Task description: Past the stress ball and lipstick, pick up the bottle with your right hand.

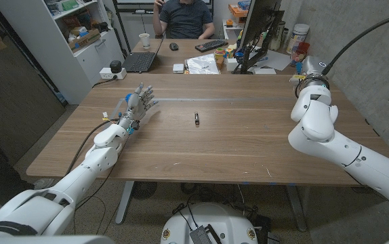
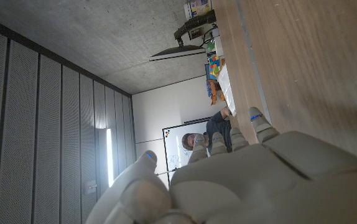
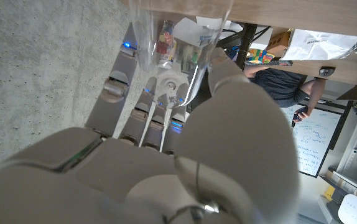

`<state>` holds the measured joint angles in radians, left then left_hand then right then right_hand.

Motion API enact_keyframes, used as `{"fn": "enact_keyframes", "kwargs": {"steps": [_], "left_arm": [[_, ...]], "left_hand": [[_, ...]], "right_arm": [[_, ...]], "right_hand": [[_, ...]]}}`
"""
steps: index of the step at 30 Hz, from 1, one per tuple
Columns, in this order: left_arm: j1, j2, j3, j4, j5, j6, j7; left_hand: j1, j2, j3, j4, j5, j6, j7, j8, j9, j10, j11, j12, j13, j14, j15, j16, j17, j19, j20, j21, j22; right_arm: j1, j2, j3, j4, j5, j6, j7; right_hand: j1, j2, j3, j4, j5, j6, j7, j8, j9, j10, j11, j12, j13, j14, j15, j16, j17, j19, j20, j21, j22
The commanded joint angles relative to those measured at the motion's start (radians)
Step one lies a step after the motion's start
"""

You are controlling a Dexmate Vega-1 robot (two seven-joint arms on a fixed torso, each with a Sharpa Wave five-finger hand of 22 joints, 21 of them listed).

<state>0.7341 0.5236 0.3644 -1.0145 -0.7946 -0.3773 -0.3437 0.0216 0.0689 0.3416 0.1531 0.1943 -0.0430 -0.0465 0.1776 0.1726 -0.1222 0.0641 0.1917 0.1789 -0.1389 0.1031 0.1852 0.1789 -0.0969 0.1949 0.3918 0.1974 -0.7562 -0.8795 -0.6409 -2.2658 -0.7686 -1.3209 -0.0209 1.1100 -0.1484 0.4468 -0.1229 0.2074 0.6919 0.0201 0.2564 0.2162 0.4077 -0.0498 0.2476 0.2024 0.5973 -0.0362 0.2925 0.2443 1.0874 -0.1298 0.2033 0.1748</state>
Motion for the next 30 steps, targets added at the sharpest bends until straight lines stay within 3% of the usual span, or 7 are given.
{"fn": "enact_keyframes", "kwargs": {"steps": [1,3,5,7,30], "left_arm": [[0.012,0.01,-0.001,-0.021,0.002,0.002,0.013],[0.013,0.01,-0.003,-0.022,0.0,0.002,0.013],[0.015,0.012,-0.003,-0.025,-0.001,0.002,0.012],[0.016,0.012,-0.003,-0.024,0.0,0.0,0.015],[0.021,0.013,-0.006,-0.027,-0.005,-0.001,0.015]], "left_hand": [[0.002,0.011,-0.002,-0.001,0.009,0.003,-0.007,0.006,0.003,-0.004,-0.001,0.007,0.002,-0.006,-0.003,0.004,0.005,0.005,0.004,-0.001,0.005],[0.002,0.011,-0.002,-0.001,0.009,0.003,-0.007,0.006,0.003,-0.004,-0.001,0.007,0.002,-0.006,-0.001,0.004,0.005,0.005,0.004,-0.001,0.005],[0.002,0.011,-0.002,-0.001,0.009,0.003,-0.007,0.006,0.003,-0.004,-0.001,0.007,0.002,-0.006,-0.001,0.004,0.005,0.005,0.004,-0.001,0.005],[0.002,0.011,-0.003,-0.001,0.009,0.003,-0.007,0.006,0.003,-0.004,-0.001,0.007,0.002,-0.005,-0.001,0.004,0.005,0.005,0.004,-0.002,0.005],[0.002,0.012,-0.005,0.0,0.009,0.005,-0.007,0.006,0.003,-0.004,0.0,0.007,0.002,-0.005,-0.002,0.004,0.004,0.006,0.005,-0.004,0.005]], "right_arm": [[-0.077,-0.008,0.123,-0.033,0.254,0.114,-0.245],[-0.042,-0.025,0.076,-0.033,0.249,0.072,-0.25],[-0.05,-0.034,0.085,-0.035,0.279,0.089,-0.272],[-0.026,-0.045,0.057,-0.039,0.288,0.06,-0.276],[0.022,-0.109,0.013,-0.075,0.472,0.023,-0.406]], "right_hand": [[0.327,0.317,0.051,-0.043,0.006,0.027,0.015,0.002,0.006,0.006,-0.004,-0.003,0.002,0.034,-0.181,0.001,0.002,0.045,-0.097,0.006,0.001],[0.328,0.317,0.051,-0.043,0.006,0.027,0.015,0.001,0.006,0.009,-0.004,-0.002,0.003,0.037,-0.182,0.002,0.002,0.045,-0.097,0.006,0.001],[0.328,0.317,0.051,-0.042,0.006,0.027,0.014,0.001,0.006,0.01,-0.006,-0.002,0.003,0.039,-0.182,0.002,0.002,0.045,-0.097,0.006,0.002],[0.329,0.317,0.052,-0.042,0.006,0.027,0.012,0.0,0.007,0.011,-0.007,-0.003,0.003,0.04,-0.181,0.002,0.002,0.045,-0.097,0.006,0.002],[0.334,0.316,0.053,-0.039,0.005,0.03,0.01,-0.004,0.009,0.021,-0.012,-0.005,0.003,0.063,-0.185,0.004,0.003,0.048,-0.096,0.008,0.002]]}}
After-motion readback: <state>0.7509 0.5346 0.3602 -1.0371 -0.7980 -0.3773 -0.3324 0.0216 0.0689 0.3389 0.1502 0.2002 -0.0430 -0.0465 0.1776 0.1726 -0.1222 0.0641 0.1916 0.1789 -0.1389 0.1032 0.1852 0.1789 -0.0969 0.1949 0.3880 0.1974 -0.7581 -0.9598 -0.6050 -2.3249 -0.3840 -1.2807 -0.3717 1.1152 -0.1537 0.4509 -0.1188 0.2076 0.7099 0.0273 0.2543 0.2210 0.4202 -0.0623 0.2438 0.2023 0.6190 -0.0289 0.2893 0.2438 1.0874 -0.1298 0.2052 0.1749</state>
